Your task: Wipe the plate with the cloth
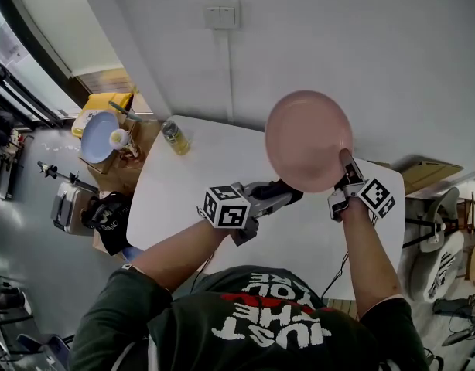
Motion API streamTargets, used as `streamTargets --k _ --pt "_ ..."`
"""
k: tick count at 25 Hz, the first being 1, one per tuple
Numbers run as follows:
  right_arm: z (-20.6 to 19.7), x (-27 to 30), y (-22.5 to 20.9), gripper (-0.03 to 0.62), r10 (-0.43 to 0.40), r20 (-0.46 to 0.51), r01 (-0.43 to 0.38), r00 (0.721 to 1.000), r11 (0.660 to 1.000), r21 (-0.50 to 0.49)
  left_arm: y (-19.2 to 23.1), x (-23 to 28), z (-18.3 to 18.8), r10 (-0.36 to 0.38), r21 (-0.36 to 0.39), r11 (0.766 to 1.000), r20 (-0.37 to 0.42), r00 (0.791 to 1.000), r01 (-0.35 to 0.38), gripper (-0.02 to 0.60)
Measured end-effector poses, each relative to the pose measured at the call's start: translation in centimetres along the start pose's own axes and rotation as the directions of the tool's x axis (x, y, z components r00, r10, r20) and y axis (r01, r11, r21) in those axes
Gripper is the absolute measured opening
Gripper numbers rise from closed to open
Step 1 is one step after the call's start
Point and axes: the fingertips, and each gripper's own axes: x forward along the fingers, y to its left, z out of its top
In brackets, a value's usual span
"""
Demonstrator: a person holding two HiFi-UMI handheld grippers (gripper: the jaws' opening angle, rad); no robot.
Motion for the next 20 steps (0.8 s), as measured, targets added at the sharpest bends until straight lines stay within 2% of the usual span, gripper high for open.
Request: streamTargets --k 5,11,16,20 --pt "-1.6 -1.0 -0.4 0.014 0.073 -0.073 -0.07 0.995 0.996 0.047 2.0 -3.5 2.9 0.042 -0.049 0.998 0.121 0.992 -0.036 0.048" --pt "-5.1 -1.8 1.7 0.014 0.197 -0.204 -0.191 0.959 0.98 0.049 4.2 -7.0 7.9 0.041 -0.129 0.992 0.308 0.951 -0.001 0.048" --pt "-8.0 -2.0 6.5 0.014 0.367 -0.319 -0.362 0.874 0.929 0.077 3.4 -7.2 10.2 -0.087 -0.19 0.966 0.399 0.913 0.176 0.048" --pt "-9.9 -2.2 10.2 0.014 0.461 -0.374 -0.451 0.805 0.884 0.119 3.0 -5.9 11.2 -0.138 -0.198 0.951 0.422 0.896 0.239 0.048"
